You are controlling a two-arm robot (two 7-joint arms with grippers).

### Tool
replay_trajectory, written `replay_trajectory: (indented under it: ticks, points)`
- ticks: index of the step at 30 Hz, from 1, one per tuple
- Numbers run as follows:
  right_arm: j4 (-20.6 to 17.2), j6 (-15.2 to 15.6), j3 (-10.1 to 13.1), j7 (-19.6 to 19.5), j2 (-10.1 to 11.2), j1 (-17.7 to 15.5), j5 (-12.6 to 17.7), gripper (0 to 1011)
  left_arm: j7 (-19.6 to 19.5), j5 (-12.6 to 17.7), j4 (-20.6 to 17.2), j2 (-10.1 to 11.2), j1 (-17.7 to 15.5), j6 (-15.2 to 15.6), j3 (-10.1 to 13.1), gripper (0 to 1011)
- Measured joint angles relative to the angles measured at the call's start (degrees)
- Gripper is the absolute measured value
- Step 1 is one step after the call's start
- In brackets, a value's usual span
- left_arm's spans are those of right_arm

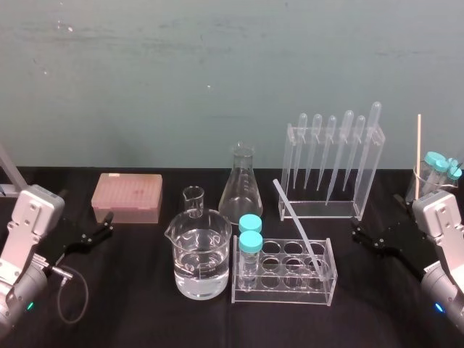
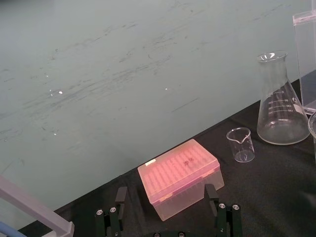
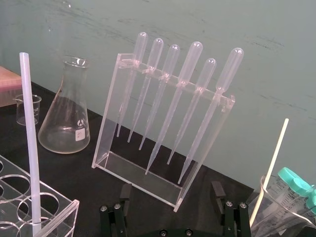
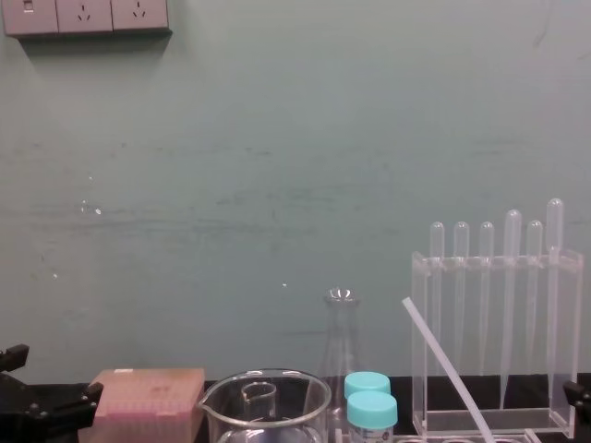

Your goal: Pick up the stirring rod with one hand, then place it down.

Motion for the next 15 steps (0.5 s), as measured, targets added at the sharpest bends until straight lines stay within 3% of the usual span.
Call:
replay_trajectory:
  ticks: [5, 8, 11, 15]
  points:
    - [0.0, -0.2, 0.2, 0.0, -0.1, 0.0, 0.0, 1000, 0.0, 0.0, 0.0, 0.0, 0.0, 0.0, 0.0, 1000]
    - [0.1, -2.2, 1.4, -0.2, -0.6, -0.4, 0.2, 1002, 0.0, 0.0, 0.0, 0.0, 0.0, 0.0, 0.0, 1000]
    - [0.4, -7.6, 4.0, -1.4, -2.0, -1.0, 1.0, 1002, 0.0, 0.0, 0.0, 0.0, 0.0, 0.0, 0.0, 1000]
    - [0.8, -12.5, 5.4, -1.9, -3.1, -0.4, 0.2, 1000, 0.0, 0.0, 0.0, 0.0, 0.0, 0.0, 0.0, 1000]
